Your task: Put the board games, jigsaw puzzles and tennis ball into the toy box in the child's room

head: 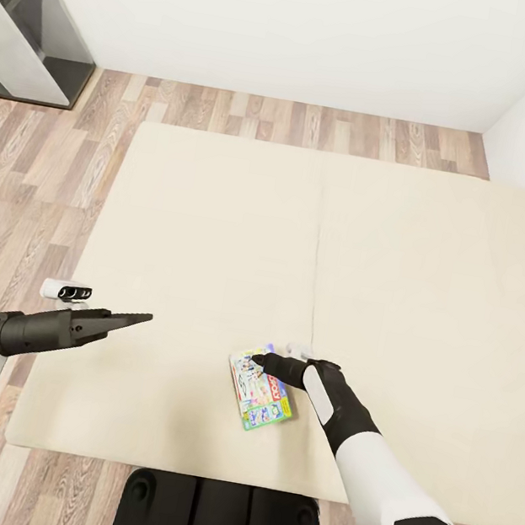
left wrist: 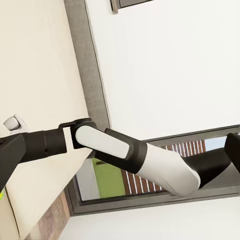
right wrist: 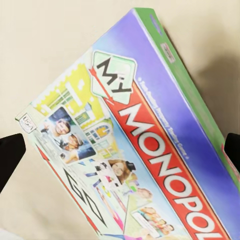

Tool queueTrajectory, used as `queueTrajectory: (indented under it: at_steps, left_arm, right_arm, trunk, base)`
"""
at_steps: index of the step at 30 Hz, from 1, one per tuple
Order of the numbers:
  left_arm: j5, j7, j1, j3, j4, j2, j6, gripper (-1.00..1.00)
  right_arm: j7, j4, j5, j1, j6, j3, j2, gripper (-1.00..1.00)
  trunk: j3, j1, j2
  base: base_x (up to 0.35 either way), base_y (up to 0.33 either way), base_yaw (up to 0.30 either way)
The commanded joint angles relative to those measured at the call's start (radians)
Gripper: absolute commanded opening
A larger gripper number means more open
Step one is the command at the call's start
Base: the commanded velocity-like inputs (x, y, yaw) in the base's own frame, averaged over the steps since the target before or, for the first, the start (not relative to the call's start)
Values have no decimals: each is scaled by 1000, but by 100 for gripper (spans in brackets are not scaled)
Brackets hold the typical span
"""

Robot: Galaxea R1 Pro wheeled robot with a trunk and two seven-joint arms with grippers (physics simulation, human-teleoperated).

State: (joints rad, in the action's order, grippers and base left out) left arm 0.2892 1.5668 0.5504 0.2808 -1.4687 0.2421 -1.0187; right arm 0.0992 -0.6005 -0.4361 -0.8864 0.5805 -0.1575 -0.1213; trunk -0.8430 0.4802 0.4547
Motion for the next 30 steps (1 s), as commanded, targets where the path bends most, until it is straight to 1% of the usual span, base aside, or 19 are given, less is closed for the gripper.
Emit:
queueTrajectory:
  at_steps: [1, 13, 30]
  left_arm:
    - [0, 4, 0, 0, 0, 0, -11, 100]
    - [0, 4, 0, 0, 0, 0, -11, 100]
    - [-1, 4, 0, 0, 0, 0, -11, 100]
  right_arm:
    - [2, -1, 2, 0, 4, 0, 0, 100]
    - [3, -1, 2, 0, 4, 0, 0, 100]
    - [4, -1, 2, 0, 4, 0, 0, 100]
  trunk:
    - [-1, 0, 1]
    - [-1, 0, 1]
    - [-1, 0, 1]
  base:
    - [0, 1, 0]
    - [0, 23, 0]
    - [0, 65, 0]
